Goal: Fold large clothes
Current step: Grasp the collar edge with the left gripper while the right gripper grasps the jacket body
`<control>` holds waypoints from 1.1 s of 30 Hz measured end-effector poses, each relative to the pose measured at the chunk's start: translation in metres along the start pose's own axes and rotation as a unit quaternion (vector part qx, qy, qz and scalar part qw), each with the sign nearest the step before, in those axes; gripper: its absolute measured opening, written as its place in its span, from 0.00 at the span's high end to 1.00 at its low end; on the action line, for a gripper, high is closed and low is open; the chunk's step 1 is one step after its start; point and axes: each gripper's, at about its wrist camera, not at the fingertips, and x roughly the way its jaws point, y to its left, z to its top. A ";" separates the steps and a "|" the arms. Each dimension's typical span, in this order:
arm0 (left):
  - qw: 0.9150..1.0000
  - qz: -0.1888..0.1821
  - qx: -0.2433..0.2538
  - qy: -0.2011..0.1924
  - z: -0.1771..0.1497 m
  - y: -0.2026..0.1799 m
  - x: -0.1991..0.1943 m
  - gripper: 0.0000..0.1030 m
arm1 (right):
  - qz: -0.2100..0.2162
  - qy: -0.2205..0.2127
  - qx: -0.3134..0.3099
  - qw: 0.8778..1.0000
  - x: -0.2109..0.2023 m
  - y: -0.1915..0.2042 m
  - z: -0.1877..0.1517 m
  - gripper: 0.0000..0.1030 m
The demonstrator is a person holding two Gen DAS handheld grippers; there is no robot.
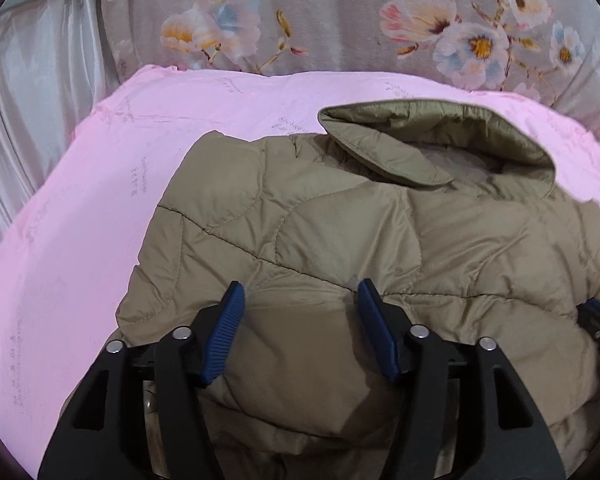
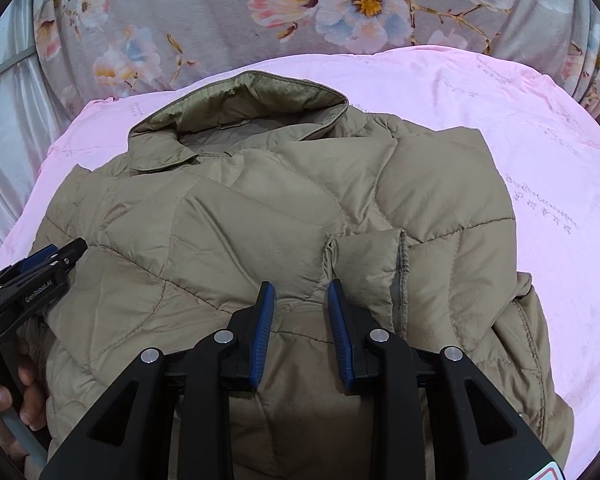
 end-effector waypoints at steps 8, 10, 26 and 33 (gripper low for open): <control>0.990 -0.122 -0.063 0.013 0.083 0.004 0.006 0.19 | 0.140 -0.019 0.097 0.985 0.002 -0.022 0.083 0.44; 0.987 -0.139 -0.076 0.042 0.099 -0.003 0.031 0.19 | 0.151 -0.006 0.136 0.979 0.021 -0.029 0.100 0.42; 0.974 -0.192 -0.105 0.067 0.113 -0.021 0.071 0.94 | 0.155 -0.023 0.096 0.983 0.056 -0.005 0.130 0.96; 0.986 -0.141 -0.057 0.075 0.073 -0.032 0.100 0.95 | 0.113 0.043 0.118 0.986 0.100 -0.029 0.097 0.98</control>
